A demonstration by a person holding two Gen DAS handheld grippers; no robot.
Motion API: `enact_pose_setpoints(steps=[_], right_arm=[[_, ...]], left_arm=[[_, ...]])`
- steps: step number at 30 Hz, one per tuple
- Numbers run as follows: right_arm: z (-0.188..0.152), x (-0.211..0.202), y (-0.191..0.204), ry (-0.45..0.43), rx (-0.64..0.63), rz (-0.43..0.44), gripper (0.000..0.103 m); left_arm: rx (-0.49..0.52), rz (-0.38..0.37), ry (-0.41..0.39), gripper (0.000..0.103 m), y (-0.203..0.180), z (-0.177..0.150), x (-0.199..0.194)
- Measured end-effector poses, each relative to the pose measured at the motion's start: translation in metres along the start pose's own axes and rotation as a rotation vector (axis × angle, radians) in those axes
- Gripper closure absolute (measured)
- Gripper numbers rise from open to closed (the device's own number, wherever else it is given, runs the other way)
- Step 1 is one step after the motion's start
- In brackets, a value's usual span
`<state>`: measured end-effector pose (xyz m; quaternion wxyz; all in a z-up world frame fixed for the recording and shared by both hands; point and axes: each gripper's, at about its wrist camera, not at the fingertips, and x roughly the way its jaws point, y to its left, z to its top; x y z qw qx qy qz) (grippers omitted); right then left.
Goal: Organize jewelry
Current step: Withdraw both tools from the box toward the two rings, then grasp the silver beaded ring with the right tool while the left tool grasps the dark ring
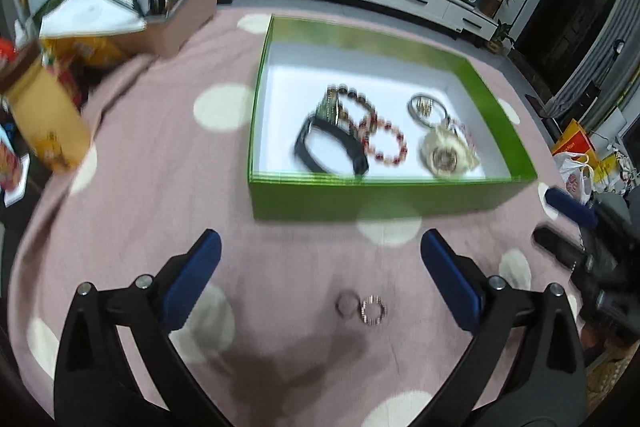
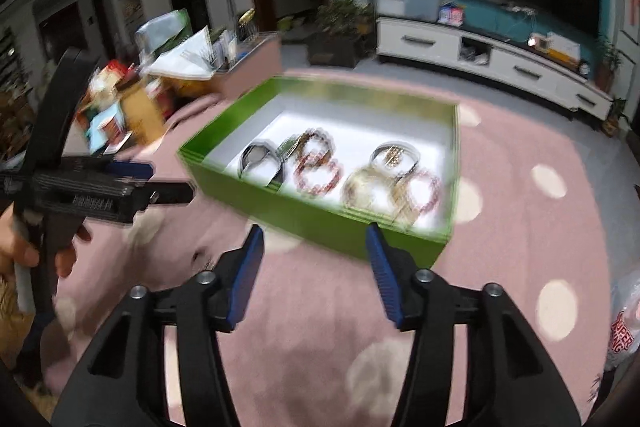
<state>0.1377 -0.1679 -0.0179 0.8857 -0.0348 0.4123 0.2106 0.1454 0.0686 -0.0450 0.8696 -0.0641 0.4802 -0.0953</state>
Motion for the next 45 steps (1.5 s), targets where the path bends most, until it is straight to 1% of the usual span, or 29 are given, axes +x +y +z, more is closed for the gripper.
enact_pose_setpoints(steps=[2,5,8,10,13,15,17,18,20,21,25,28,30,33,38,40,42,43,45], right_arm=[[-0.013,0.005,0.013,0.034,-0.026,0.028,0.047],[-0.025,0.016,0.030,0.077,-0.051,0.071,0.047],[-0.034,0.027,0.050,0.109,-0.088,0.114,0.047],[-0.036,0.036,0.061,0.127,-0.120,0.125,0.047],[-0.037,0.050,0.074,0.146,-0.153,0.145,0.047],[-0.036,0.060,0.079,0.161,-0.167,0.148,0.047],[-0.034,0.069,0.084,0.168,-0.187,0.149,0.047],[-0.032,0.075,0.088,0.179,-0.203,0.144,0.048],[-0.030,0.082,0.095,0.184,-0.231,0.149,0.053],[-0.029,0.085,0.096,0.187,-0.244,0.144,0.055],[-0.026,0.092,0.098,0.184,-0.264,0.136,0.064],[-0.027,0.091,0.097,0.174,-0.260,0.141,0.082],[-0.028,0.088,0.093,0.175,-0.252,0.138,0.082],[-0.031,0.081,0.082,0.180,-0.224,0.096,0.082],[-0.045,0.054,0.046,0.148,-0.105,0.070,0.082],[-0.051,0.043,0.037,0.137,-0.071,0.060,0.082],[-0.055,0.034,0.029,0.122,-0.035,0.056,0.082],[-0.056,0.030,0.026,0.115,-0.021,0.056,0.082],[-0.059,0.023,0.020,0.100,0.004,0.052,0.082]], left_arm=[[-0.023,-0.006,0.007,0.002,0.004,-0.012,0.000],[-0.058,-0.021,-0.013,0.002,0.009,-0.022,-0.003],[-0.093,-0.034,-0.024,0.002,0.017,-0.033,-0.005],[-0.104,-0.041,-0.026,0.002,0.021,-0.036,-0.006],[-0.104,-0.041,-0.025,0.002,0.026,-0.040,-0.008],[-0.098,-0.019,-0.027,0.002,0.028,-0.040,-0.009],[-0.095,-0.011,-0.041,0.002,0.031,-0.040,-0.011],[-0.088,-0.019,-0.051,0.002,0.032,-0.040,-0.012],[-0.063,-0.019,-0.072,0.002,0.034,-0.039,-0.015],[-0.043,-0.002,-0.075,0.002,0.034,-0.037,-0.015],[0.008,0.037,-0.042,0.002,0.035,-0.034,-0.010],[0.034,0.045,-0.031,0.002,0.032,-0.036,-0.005],[0.048,0.040,-0.015,0.002,0.028,-0.040,0.001],[0.078,0.042,0.002,0.002,0.018,-0.045,0.008],[0.152,0.046,0.002,0.002,-0.005,-0.052,0.017],[0.170,0.035,0.010,0.005,-0.014,-0.054,0.022],[0.185,0.035,0.017,0.016,-0.019,-0.055,0.027],[0.191,0.036,0.021,0.020,-0.021,-0.056,0.029],[0.203,0.042,0.030,0.032,-0.025,-0.057,0.034]])
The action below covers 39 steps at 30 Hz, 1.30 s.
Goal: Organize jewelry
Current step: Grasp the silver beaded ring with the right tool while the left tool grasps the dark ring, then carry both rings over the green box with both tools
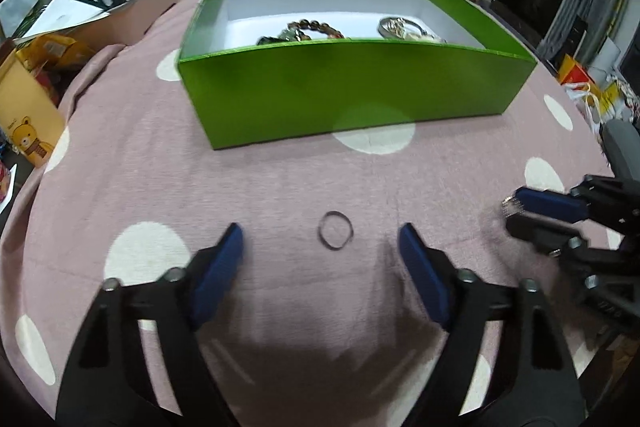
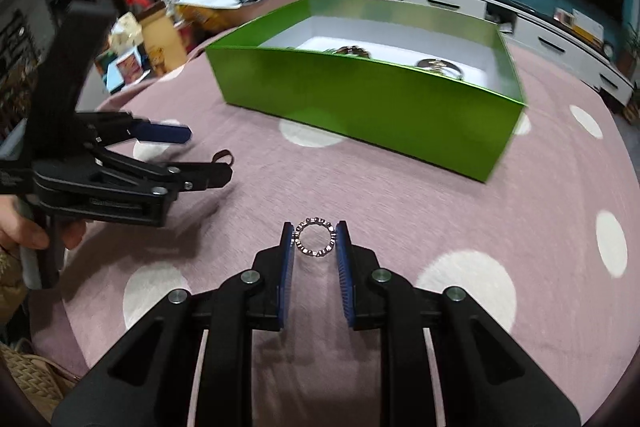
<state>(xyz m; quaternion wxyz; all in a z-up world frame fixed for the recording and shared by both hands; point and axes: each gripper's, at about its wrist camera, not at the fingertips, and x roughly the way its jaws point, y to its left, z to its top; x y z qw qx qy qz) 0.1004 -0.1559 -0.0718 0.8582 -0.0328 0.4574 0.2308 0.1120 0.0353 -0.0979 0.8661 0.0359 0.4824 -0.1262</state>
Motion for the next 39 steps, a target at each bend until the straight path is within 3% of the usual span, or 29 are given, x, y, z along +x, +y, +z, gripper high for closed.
enact_pose_setpoints(steps=[2,7,13,26,39], right_arm=[[-0.002,-0.005,-0.004,-0.015,0.022,0.001,0.082],[0.000,-0.011,-0.005,-0.038,0.031,0.006,0.083],[0.002,-0.013,-0.003,-0.055,0.033,0.009,0.083],[0.002,-0.020,-0.004,-0.070,0.039,0.000,0.083],[0.008,-0.036,0.000,-0.100,0.024,-0.009,0.083]], left_arm=[[0.004,0.001,0.009,0.044,-0.002,-0.001,0.004],[0.038,0.019,-0.009,0.057,-0.007,-0.002,0.005],[0.073,-0.001,-0.031,0.085,-0.012,-0.008,0.001],[0.057,-0.029,-0.038,0.085,-0.013,-0.009,-0.006],[0.029,-0.018,-0.094,0.085,-0.017,0.004,-0.038]])
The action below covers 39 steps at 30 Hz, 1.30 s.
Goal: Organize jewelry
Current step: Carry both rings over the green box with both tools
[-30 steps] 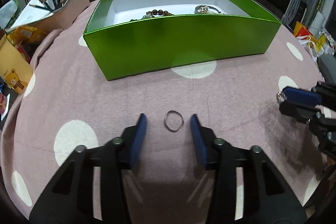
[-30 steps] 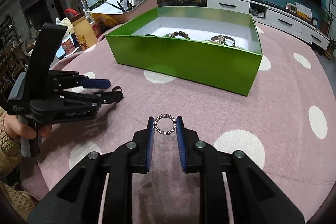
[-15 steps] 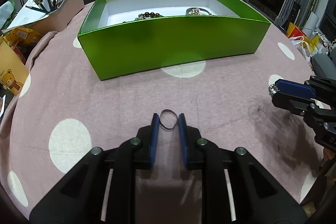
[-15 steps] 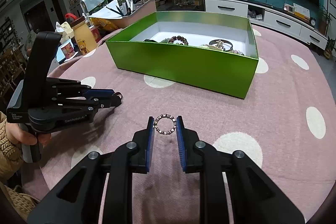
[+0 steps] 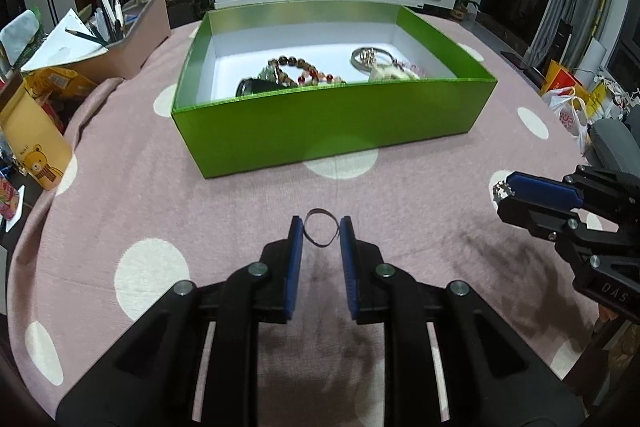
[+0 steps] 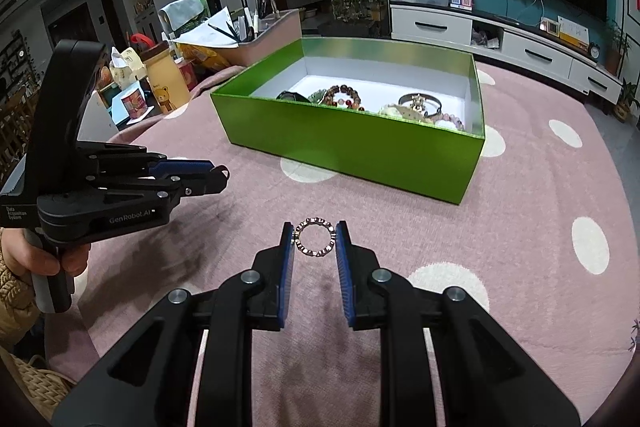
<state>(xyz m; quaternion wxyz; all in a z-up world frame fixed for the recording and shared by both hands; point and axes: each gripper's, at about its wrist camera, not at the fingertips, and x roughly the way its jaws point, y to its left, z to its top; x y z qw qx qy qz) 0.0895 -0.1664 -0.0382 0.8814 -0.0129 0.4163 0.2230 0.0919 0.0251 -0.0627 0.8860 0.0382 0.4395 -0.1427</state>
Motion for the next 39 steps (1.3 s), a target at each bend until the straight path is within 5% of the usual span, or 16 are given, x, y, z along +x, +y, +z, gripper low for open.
enact_pose_setpoints(steps=[39], right_arm=[[0.069,-0.046,-0.005,-0.199,-0.052,-0.063,0.083]], left_arm=[[-0.010,0.037,-0.116,0.085,-0.006,0.080,-0.028]])
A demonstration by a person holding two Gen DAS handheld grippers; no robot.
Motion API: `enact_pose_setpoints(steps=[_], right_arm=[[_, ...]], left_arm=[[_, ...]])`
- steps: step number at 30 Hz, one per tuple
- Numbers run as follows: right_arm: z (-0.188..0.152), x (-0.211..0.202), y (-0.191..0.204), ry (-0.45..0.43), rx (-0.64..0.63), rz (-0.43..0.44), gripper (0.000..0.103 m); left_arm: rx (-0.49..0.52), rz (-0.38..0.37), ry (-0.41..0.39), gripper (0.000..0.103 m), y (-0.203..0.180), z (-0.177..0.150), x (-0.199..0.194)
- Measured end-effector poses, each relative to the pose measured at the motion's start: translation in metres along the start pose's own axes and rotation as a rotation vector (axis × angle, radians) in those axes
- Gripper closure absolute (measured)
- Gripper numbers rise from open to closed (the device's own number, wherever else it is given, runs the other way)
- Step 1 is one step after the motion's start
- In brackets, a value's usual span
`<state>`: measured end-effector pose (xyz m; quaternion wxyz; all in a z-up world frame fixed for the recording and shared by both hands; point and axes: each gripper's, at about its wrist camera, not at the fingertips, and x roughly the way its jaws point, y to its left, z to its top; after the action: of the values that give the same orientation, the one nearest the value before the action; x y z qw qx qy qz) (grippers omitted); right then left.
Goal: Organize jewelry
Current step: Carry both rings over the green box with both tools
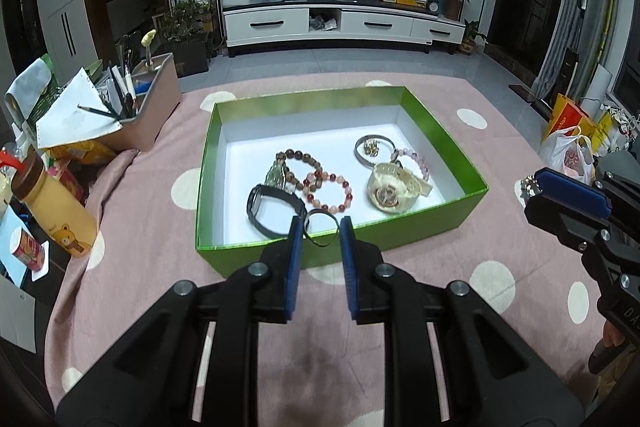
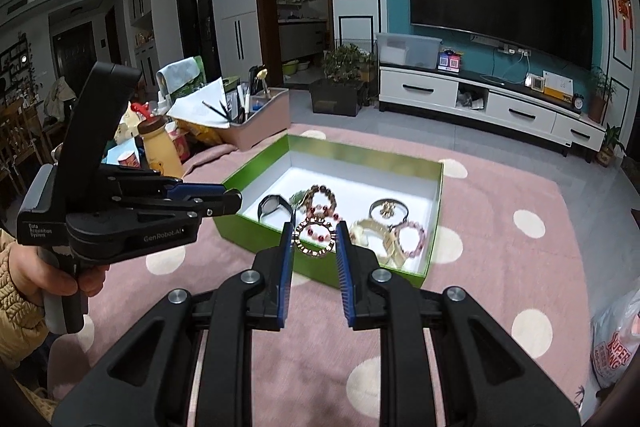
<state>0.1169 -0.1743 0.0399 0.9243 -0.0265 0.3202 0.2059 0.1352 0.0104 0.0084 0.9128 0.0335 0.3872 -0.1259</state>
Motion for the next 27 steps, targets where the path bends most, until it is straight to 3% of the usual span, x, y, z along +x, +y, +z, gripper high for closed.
enact_pose_setpoints(steps=[27], right_arm=[[0.040,0.038,-0.034,-0.030,0.043,-0.039,0.083]], left_arm=[[0.013,0.009,-0.005,0.085,0.001,0.054,0.041]])
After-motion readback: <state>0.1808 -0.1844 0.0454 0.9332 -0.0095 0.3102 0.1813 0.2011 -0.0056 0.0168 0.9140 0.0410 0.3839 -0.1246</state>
